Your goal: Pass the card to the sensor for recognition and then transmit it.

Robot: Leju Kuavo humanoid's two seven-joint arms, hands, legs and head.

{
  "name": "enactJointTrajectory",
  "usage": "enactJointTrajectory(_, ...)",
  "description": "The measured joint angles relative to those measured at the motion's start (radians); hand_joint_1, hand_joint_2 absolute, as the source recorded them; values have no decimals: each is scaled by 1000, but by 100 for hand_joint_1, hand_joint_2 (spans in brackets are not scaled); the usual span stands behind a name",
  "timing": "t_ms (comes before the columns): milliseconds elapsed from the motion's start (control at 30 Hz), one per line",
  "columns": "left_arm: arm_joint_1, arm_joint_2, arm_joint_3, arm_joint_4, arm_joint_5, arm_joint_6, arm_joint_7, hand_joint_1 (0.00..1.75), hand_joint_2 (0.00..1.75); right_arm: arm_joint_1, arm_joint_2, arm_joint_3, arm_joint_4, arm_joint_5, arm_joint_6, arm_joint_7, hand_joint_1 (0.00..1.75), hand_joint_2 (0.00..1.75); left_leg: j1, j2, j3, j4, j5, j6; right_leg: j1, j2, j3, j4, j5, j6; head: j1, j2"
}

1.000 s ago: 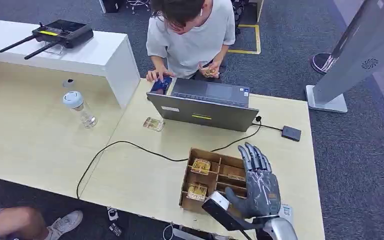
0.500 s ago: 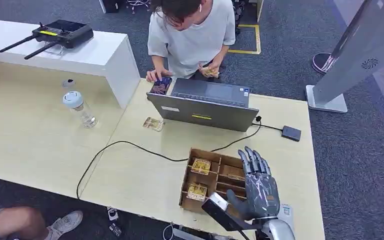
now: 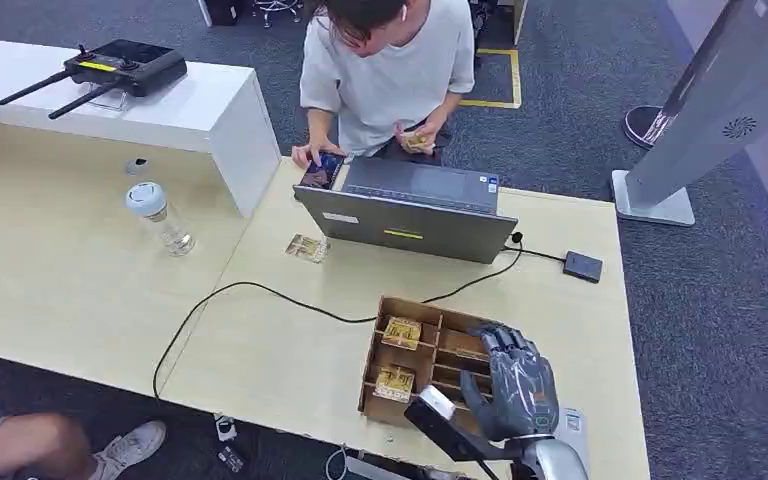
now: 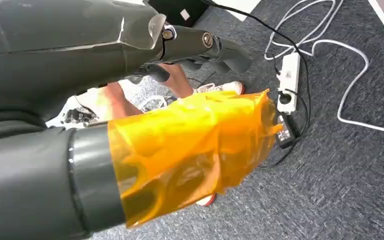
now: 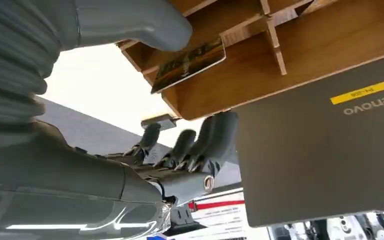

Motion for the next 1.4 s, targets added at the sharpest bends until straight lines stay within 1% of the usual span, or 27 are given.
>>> enactJointTrajectory(100,0,0,0,0,-2,0,0,0,0,0,0,-6,7,1,1,2,66,175,0,0,0,0,0,0,0,0,0,0,0,0,0,0)
enactJointTrajectory(167,0,0,0,0,-3,-1,0,0,0,0,0,-11,11,1,1,2,61,175,0,0,0,0,0,0,0,0,0,0,0,0,0,0)
enactJointTrajectory(433,0,0,0,0,-4,-3,0,0,0,0,0,-16,25,8,3,9,63,175,0,0,0,0,0,0,0,0,0,0,0,0,0,0)
enactJointTrajectory(500,-1,0,0,0,-6,-5,0,0,0,0,0,-16,29,8,3,11,68,175,0,0,0,0,0,0,0,0,0,0,0,0,0,0)
enactJointTrajectory(567,-1,0,0,0,-6,-6,0,0,0,0,0,-16,32,9,4,11,70,175,0,0,0,0,0,0,0,0,0,0,0,0,0,0)
enactJointTrajectory(600,-1,0,0,0,-6,-6,0,0,0,0,0,-16,33,9,4,11,77,175,0,0,0,0,0,0,0,0,0,0,0,0,0,0)
enactJointTrajectory(633,-1,0,0,0,-6,-6,0,0,0,0,0,-16,34,10,4,11,80,175,0,0,0,0,0,0,0,0,0,0,0,0,0,0)
enactJointTrajectory(667,-1,0,0,0,-6,-6,0,0,0,0,0,-16,34,10,4,11,91,175,0,0,0,0,0,0,0,0,0,0,0,0,0,0)
enactJointTrajectory(700,-1,0,0,0,-6,-6,0,0,0,-1,0,-16,35,10,4,11,94,175,0,0,0,0,0,0,0,0,0,0,0,0,0,0)
enactJointTrajectory(733,-1,0,0,0,-6,-6,0,0,0,-1,0,-16,37,10,4,11,101,175,0,0,0,0,0,0,0,0,0,0,0,0,0,0)
enactJointTrajectory(767,-1,0,0,0,-6,-6,0,0,0,-1,0,-16,38,10,4,11,124,175,0,0,0,0,0,0,0,0,0,0,0,0,0,0)
enactJointTrajectory(800,-1,0,0,0,-6,-6,0,0,0,-1,0,-16,39,10,4,11,129,175,0,0,0,0,0,0,0,0,0,0,0,0,0,0)
enactJointTrajectory(833,-1,0,0,0,-6,-6,0,0,0,-1,0,-16,39,11,4,11,129,175,0,0,0,0,0,0,0,0,0,0,0,0,0,0)
enactJointTrajectory(900,-1,0,0,0,-6,-7,0,0,0,-2,0,-17,41,11,4,11,138,175,0,0,0,0,0,0,0,0,0,0,0,0,0,0)
enactJointTrajectory(933,-1,0,0,0,-6,-8,0,0,0,-3,0,-17,42,11,4,11,138,175,0,0,0,0,0,0,0,0,0,0,0,0,0,0)
enactJointTrajectory(1000,-1,0,0,0,-6,-9,0,0,0,-7,0,-17,42,12,4,11,143,175,0,0,0,0,0,0,0,0,0,0,0,0,0,0)
enactJointTrajectory(1233,-1,0,0,0,-5,-9,0,0,0,-12,0,-17,42,12,4,11,145,175,0,0,0,0,0,0,0,0,0,0,0,0,0,0)
enactJointTrajectory(1367,-1,0,0,0,-5,-9,0,0,0,-13,0,-17,42,12,4,11,154,175,0,0,0,0,0,0,0,0,0,0,0,0,0,0)
enactJointTrajectory(1400,-1,0,0,0,-5,-9,0,0,0,-13,0,-17,42,12,3,11,159,175,0,0,0,0,0,0,0,0,0,0,0,0,0,0)
